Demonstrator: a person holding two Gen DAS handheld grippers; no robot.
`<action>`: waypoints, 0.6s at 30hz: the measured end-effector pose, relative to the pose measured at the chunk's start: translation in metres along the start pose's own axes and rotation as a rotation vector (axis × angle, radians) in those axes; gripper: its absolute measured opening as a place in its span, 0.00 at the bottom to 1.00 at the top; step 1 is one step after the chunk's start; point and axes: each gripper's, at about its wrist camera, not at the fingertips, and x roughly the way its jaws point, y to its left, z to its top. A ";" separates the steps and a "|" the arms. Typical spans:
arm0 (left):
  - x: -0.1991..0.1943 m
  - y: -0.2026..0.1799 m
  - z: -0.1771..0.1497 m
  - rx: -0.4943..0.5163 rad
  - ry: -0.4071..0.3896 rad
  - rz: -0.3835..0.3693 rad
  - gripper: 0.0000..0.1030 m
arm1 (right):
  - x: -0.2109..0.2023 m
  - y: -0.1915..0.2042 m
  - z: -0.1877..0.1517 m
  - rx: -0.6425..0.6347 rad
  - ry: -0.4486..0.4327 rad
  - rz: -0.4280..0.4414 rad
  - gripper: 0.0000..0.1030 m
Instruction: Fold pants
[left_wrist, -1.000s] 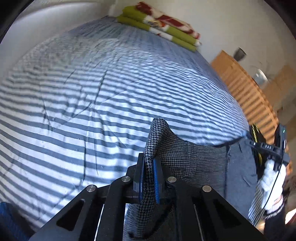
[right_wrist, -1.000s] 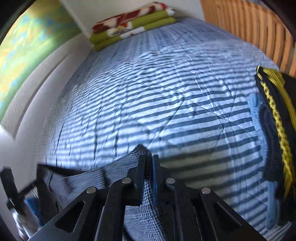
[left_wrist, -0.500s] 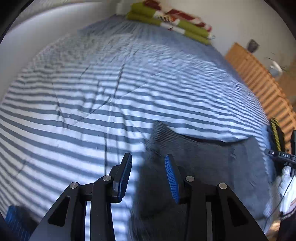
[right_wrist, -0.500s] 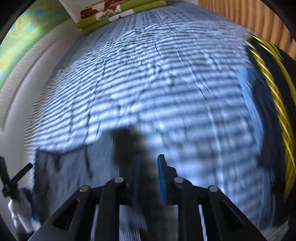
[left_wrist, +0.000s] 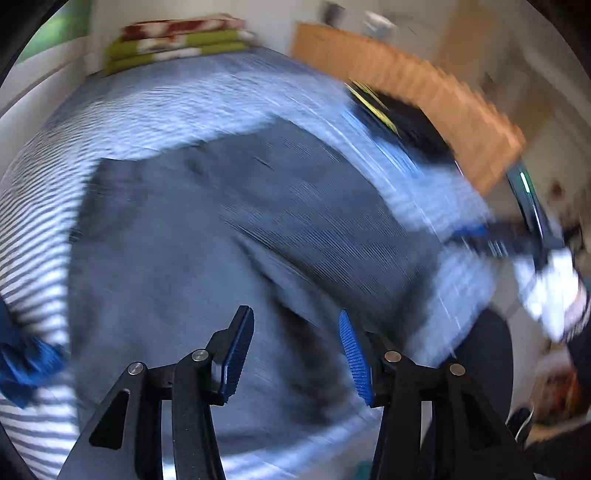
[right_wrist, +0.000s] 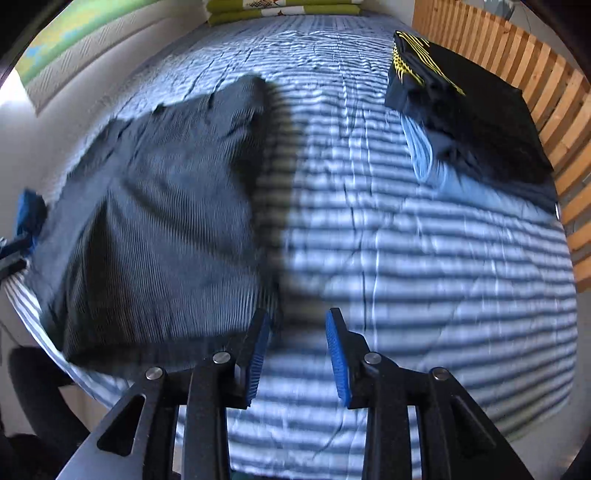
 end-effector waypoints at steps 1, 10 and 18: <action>0.007 -0.019 -0.008 0.031 0.010 0.004 0.51 | 0.001 0.001 -0.006 -0.001 -0.008 -0.005 0.29; 0.058 -0.101 -0.016 0.223 0.025 0.234 0.52 | 0.019 -0.004 -0.013 0.101 -0.019 0.077 0.35; 0.090 -0.078 -0.021 0.253 0.149 0.287 0.52 | 0.036 0.010 -0.006 0.083 -0.006 0.063 0.35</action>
